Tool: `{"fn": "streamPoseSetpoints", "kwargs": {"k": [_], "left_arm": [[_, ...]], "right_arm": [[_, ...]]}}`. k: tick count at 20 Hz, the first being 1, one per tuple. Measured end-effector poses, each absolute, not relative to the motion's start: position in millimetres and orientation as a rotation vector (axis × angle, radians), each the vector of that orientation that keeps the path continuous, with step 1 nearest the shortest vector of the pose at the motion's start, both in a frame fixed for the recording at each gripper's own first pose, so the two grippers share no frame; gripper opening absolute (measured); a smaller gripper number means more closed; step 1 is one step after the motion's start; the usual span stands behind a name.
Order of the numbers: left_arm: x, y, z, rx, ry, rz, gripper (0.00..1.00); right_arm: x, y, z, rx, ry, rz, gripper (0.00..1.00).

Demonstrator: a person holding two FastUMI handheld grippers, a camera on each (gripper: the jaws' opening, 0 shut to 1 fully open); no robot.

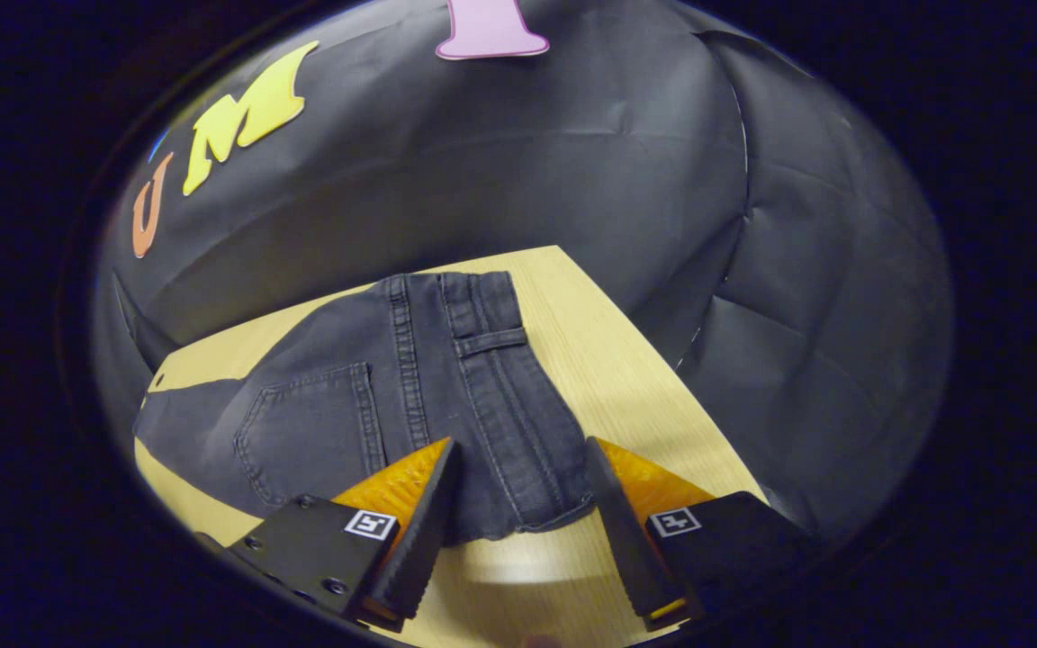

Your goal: Grasp the waist and the cuffs of the jeans and fold them to make the two legs overlap; first hold the waist and fold one-third of the jeans toward the cuffs, then hold the cuffs and fold the remaining one-third in the same direction to finish folding.

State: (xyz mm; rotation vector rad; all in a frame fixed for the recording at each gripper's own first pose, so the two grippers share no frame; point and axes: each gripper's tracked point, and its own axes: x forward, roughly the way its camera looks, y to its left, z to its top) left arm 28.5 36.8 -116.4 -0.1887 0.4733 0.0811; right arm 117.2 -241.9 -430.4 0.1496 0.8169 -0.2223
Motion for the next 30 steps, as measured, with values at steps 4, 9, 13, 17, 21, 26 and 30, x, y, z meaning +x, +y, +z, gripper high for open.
{"fn": "streamPoseSetpoints", "kwargs": {"k": [4,9,13,17,21,26,30], "left_arm": [[29.9,40.0,-124.5,-0.192,0.498,0.076,0.99],[32.6,40.0,-122.6,-0.187,0.496,0.058,0.99],[26.6,54.8,-122.2,-0.192,0.491,0.075,0.99],[16.3,77.0,-123.0,-0.214,0.482,0.109,0.99],[9.2,102.8,-122.4,-0.217,0.458,0.132,0.99],[-2.9,142.1,-123.7,-0.262,0.43,0.169,0.99],[-17.9,178.5,-130.1,-0.309,0.415,0.21,0.99]], "right_arm": [[118.8,-232.1,-433.4,0.204,0.839,-0.212,0.61],[118.9,-226.5,-425.9,0.34,0.83,-0.224,0.27],[116.7,-227.6,-411.7,0.363,0.848,-0.232,0.17],[113.6,-218.2,-366.7,0.308,0.8,-0.206,0.17],[120.1,-190.6,-303.7,0.27,0.738,-0.157,0.16],[132.8,-129.9,-237.7,0.184,0.674,-0.069,0.12],[147.0,-47.8,-197.7,0.131,0.636,0.031,0.16]]}}
